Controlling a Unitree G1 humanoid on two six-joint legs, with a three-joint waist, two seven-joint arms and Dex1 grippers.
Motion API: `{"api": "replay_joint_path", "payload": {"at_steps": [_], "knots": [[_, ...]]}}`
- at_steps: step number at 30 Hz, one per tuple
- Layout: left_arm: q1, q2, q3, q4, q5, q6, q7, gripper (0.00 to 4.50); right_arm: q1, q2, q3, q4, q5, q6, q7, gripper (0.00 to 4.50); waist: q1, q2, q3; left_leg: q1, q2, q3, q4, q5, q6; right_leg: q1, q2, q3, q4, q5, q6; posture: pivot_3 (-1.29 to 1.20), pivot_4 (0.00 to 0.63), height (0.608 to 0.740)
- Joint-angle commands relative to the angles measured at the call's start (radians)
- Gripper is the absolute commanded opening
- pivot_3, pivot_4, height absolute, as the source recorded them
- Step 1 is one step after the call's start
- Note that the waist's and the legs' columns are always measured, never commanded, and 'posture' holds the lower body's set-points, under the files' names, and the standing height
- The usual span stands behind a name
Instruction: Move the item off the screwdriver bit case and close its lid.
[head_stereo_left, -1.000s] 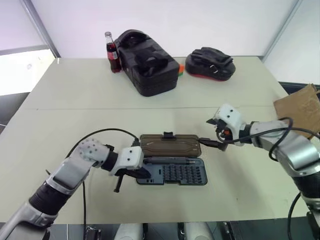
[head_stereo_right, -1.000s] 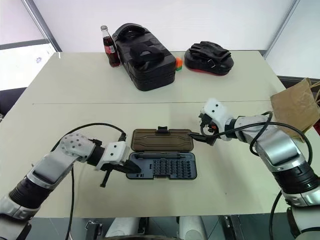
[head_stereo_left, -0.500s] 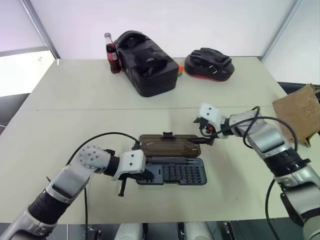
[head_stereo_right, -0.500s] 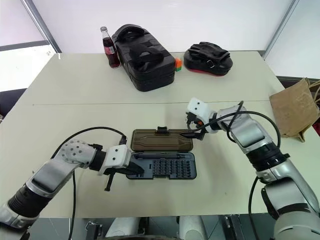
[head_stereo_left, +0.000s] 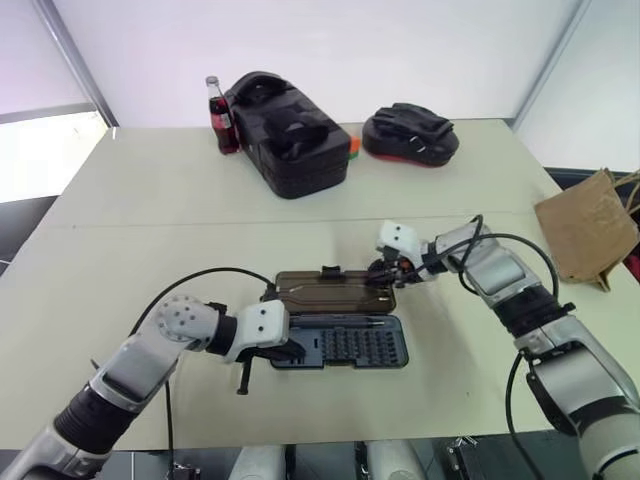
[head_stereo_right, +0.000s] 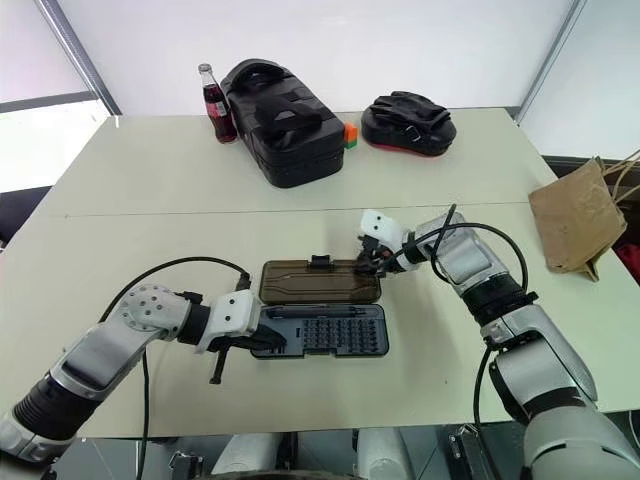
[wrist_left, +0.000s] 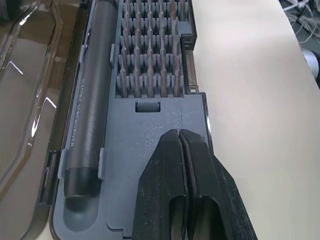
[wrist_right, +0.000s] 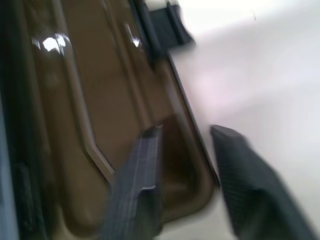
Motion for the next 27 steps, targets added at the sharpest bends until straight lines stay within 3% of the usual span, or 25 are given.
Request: {"api": "replay_joint_path", "payload": {"at_steps": [1, 9, 14, 27], "knots": [[0.018, 0.012, -0.018, 0.017, 0.014, 0.050, 0.012, 0.00, 0.000, 0.021, 0.026, 0.046, -0.038, -0.040, 0.050, 0.61, 0.001, -0.001, -0.001, 0.000, 0.000, 0.000, -0.001, 0.000, 0.000, 0.000, 0.000, 0.000, 0.000, 0.000, 0.000, 0.00, 0.150, 0.740], [0.002, 0.000, -0.012, 0.025, -0.004, 0.077, 0.024, 0.00, -0.012, 0.038, 0.016, 0.100, -0.113, -0.151, 0.052, 0.61, -0.001, -0.001, -0.001, -0.001, 0.000, -0.001, -0.003, 0.000, 0.000, -0.002, 0.000, 0.000, 0.000, 0.000, -0.001, 0.00, 0.150, 0.740], [-0.010, -0.006, -0.013, 0.040, -0.006, 0.071, 0.031, 0.00, 0.000, 0.008, -0.010, 0.020, -0.151, -0.190, 0.036, 0.61, 0.000, -0.001, -0.001, -0.001, 0.000, -0.001, -0.003, 0.000, 0.000, -0.002, 0.000, 0.000, 0.000, 0.000, -0.001, 0.00, 0.150, 0.740], [-0.034, -0.020, -0.024, 0.066, -0.002, 0.063, 0.026, 0.00, 0.041, -0.011, -0.117, -0.233, -0.079, 0.019, 0.026, 0.61, 0.004, 0.001, 0.001, -0.006, 0.000, 0.000, -0.003, 0.000, 0.000, -0.007, -0.001, 0.000, 0.000, 0.000, -0.001, 0.00, 0.150, 0.740]]}}
